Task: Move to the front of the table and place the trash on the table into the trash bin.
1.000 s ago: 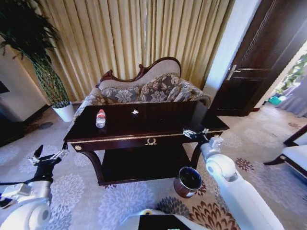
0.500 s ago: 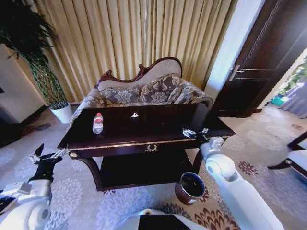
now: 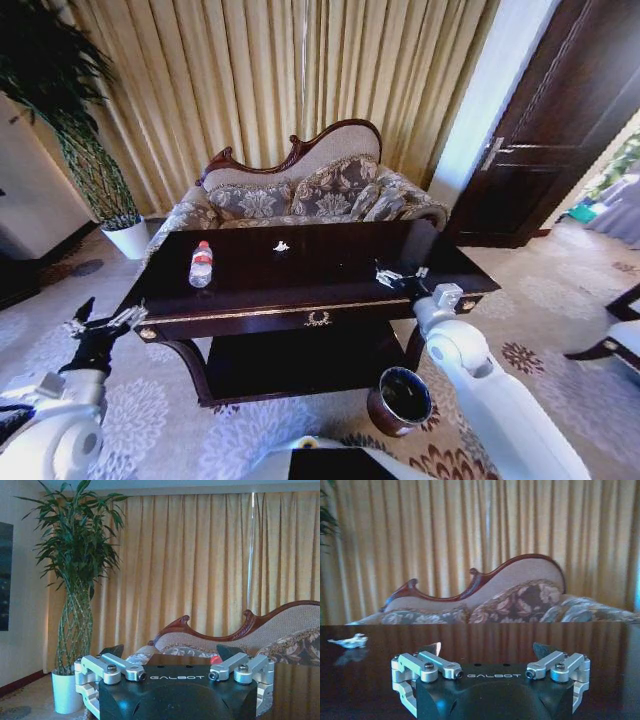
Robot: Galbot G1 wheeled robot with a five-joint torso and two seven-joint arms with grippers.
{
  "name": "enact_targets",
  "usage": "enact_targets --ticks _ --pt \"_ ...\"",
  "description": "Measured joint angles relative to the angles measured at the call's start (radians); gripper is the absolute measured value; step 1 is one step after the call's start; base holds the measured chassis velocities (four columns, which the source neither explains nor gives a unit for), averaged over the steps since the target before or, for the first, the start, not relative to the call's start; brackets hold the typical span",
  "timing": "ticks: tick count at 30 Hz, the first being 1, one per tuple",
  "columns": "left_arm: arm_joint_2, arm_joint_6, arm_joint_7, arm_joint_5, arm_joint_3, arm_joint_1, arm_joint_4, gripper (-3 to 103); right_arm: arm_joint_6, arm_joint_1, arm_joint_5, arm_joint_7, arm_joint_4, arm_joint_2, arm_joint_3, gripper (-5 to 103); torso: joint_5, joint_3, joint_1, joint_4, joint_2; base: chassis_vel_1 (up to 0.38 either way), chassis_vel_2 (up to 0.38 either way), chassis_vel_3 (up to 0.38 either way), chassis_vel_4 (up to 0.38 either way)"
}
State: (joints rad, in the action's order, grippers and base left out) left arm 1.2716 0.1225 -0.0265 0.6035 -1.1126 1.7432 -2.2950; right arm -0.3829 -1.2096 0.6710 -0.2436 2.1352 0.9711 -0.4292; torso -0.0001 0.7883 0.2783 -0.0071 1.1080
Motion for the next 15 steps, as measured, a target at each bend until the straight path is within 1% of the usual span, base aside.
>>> enact_targets --ticks 8,15 --pt "0.002 -0.007 -0.006 0.000 -0.001 -0.001 0.000 100 -0.027 0.050 0.044 0.030 -0.007 -0.032 0.046 100 0.0001 0.000 0.000 0.0000 0.000 0.000 0.000 0.000 0.000" --pt "0.009 -0.010 -0.006 -0.001 -0.001 0.002 -0.008 100 -0.034 0.153 0.111 0.039 -0.050 -0.060 0.116 100 0.0001 0.000 0.000 -0.0002 0.000 0.000 0.000 0.000 0.000"
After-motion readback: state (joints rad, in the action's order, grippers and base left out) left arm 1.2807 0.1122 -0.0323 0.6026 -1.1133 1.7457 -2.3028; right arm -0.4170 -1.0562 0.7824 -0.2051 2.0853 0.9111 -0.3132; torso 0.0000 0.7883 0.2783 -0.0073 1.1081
